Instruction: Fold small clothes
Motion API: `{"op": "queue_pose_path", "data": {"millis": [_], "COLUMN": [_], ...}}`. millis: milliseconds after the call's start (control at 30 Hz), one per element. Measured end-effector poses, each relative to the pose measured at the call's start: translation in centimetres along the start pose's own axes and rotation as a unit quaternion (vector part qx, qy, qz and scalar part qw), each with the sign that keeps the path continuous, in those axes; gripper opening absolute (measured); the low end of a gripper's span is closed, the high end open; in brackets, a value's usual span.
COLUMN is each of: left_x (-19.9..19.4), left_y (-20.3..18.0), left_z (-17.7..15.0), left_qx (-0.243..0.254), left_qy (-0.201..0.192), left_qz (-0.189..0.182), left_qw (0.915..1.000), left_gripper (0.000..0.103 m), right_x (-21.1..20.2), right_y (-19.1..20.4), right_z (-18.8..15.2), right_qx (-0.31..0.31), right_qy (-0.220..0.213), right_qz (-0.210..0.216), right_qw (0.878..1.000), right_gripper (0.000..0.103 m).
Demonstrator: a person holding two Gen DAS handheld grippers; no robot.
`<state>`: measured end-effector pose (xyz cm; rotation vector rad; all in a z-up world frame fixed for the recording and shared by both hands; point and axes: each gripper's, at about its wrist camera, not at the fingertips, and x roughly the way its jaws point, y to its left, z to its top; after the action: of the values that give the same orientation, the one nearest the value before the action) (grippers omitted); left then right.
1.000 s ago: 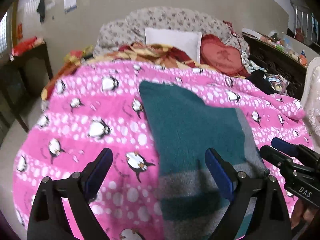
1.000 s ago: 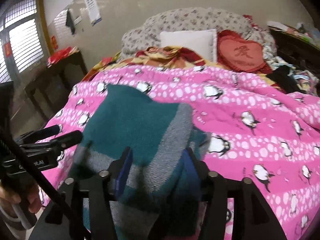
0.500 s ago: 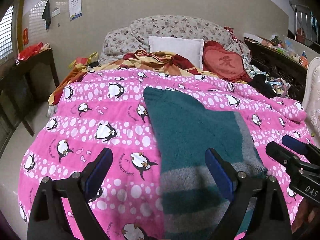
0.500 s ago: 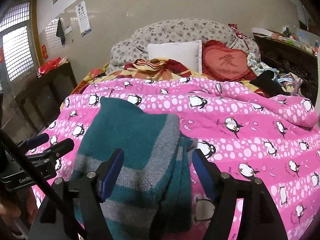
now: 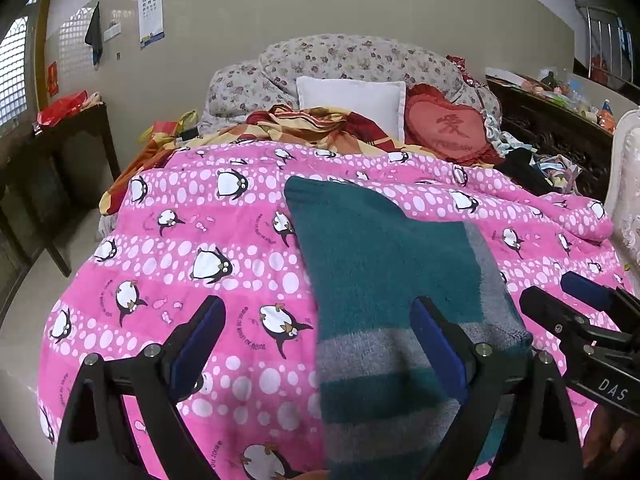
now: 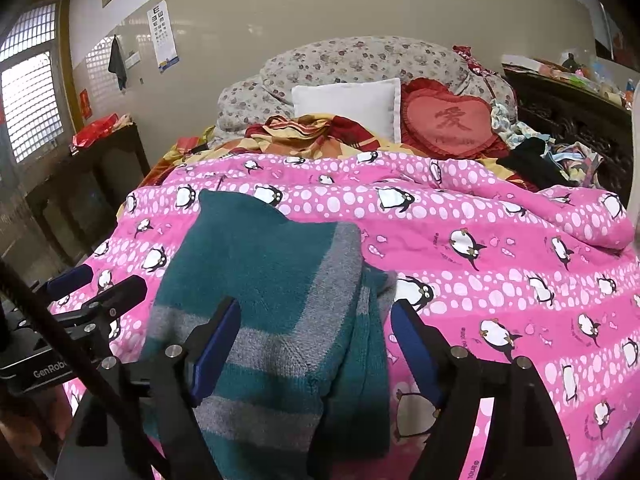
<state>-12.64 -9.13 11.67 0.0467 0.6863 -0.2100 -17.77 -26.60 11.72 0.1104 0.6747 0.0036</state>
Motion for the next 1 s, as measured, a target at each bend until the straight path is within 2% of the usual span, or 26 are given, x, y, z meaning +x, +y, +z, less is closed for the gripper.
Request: {"op": "queue_pose_path", "data": {"millis": [1000], "left_x": [0.28], "left_y": [-0.23], "left_z": [-0.54], "left_qx": [-0.004], "left_qy": [0.010], "left_qz": [0.006], "left_qw": [0.9999], "left_gripper": [0.093], "right_x": [0.21], "right_y": [0.06], "right_z": [-0.29], "right_qx": [0.005], "right_qy": [0.007], "right_qz": [0.005], "right_qw": [1.000], "right_gripper": [0.085]}}
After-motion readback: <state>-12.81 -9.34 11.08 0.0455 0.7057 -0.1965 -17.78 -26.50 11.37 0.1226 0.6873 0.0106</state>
